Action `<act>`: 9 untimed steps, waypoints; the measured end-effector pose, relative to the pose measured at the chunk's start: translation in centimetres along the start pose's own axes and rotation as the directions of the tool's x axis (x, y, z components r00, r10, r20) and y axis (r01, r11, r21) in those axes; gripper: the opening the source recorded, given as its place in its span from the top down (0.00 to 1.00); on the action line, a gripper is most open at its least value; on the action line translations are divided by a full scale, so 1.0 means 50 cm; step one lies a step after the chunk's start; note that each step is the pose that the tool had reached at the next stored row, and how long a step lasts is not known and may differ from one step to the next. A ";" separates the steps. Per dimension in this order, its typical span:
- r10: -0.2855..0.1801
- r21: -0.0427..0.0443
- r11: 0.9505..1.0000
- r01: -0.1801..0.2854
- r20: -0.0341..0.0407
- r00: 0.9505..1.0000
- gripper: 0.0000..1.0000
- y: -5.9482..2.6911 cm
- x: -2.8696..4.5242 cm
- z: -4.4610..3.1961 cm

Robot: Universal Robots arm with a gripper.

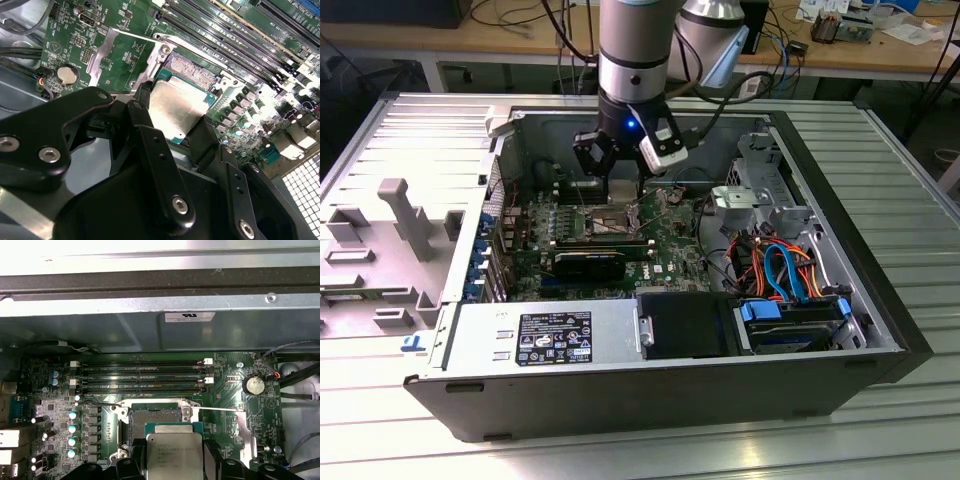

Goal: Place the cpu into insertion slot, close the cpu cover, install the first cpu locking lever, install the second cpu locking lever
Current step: 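Place the cpu into insertion slot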

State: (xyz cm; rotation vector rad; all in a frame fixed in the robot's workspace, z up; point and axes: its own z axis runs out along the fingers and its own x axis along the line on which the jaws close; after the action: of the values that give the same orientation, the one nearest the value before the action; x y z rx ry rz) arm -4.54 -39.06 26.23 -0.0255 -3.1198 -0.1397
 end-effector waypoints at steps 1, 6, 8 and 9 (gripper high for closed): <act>0.000 0.000 1.000 0.000 0.000 1.000 0.45 0.000 0.000 0.001; 0.000 0.000 1.000 0.000 0.000 1.000 0.45 -0.001 0.001 0.008; 0.000 0.000 1.000 0.000 0.000 1.000 0.45 -0.001 0.000 0.011; 0.000 0.000 1.000 0.000 0.000 1.000 0.45 -0.001 0.000 0.012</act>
State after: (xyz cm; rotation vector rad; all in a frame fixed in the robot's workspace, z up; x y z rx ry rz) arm -4.58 -39.06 25.62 -0.0255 -3.1198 -0.1396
